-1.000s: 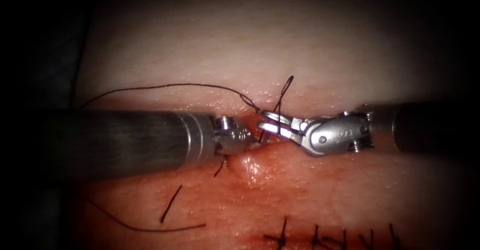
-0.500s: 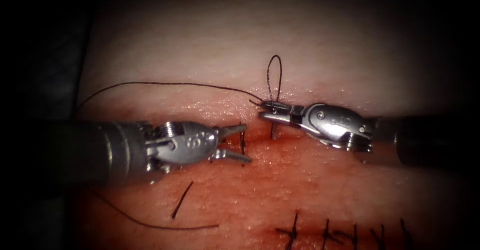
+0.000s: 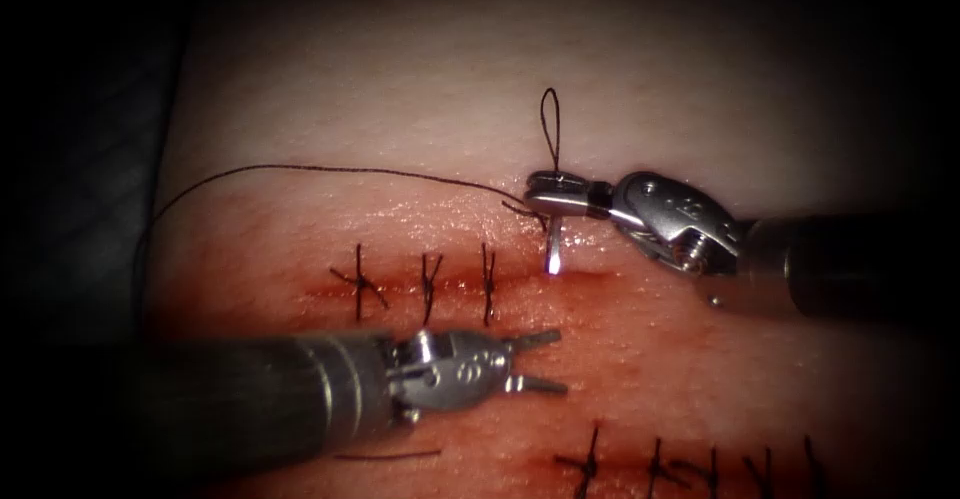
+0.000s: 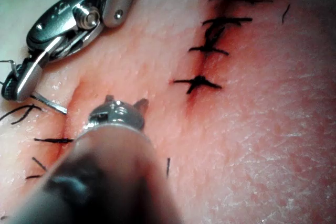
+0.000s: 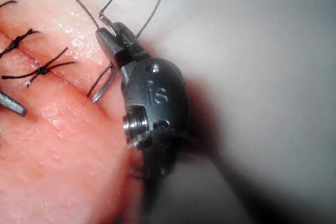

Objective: Wound Closure
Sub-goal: Pierce the needle through the bottom of the incision using the right needle driver.

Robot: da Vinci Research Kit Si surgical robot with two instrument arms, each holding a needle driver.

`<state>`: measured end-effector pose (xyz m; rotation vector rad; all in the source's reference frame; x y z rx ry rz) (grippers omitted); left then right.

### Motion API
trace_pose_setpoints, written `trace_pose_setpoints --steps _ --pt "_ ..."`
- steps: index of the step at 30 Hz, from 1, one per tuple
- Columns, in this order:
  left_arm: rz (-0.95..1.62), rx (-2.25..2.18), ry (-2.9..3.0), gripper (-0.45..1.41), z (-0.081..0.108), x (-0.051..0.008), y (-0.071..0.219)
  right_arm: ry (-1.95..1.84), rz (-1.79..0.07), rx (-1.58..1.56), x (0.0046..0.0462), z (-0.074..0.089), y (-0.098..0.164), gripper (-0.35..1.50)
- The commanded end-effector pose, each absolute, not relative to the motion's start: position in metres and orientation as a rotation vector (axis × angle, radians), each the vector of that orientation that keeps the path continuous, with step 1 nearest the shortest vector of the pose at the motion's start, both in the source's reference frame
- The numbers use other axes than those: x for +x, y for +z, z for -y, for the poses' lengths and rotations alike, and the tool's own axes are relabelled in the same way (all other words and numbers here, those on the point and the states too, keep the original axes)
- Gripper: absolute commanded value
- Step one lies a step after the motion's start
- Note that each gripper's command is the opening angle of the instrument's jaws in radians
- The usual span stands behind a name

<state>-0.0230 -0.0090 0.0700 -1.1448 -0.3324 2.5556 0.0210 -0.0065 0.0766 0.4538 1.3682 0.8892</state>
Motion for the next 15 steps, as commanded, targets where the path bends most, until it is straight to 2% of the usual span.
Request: trace_pose_setpoints --steps 1,15 --pt "0.337 -1.14 2.557 0.2 0.0092 -0.0235 0.0708 0.901 -1.37 0.471 0.0218 0.0066 0.077 -0.35" --pt "0.397 -1.082 2.614 0.15 0.0126 -0.0226 0.0711 1.052 -1.343 0.621 0.022 0.007 0.078 -0.35"
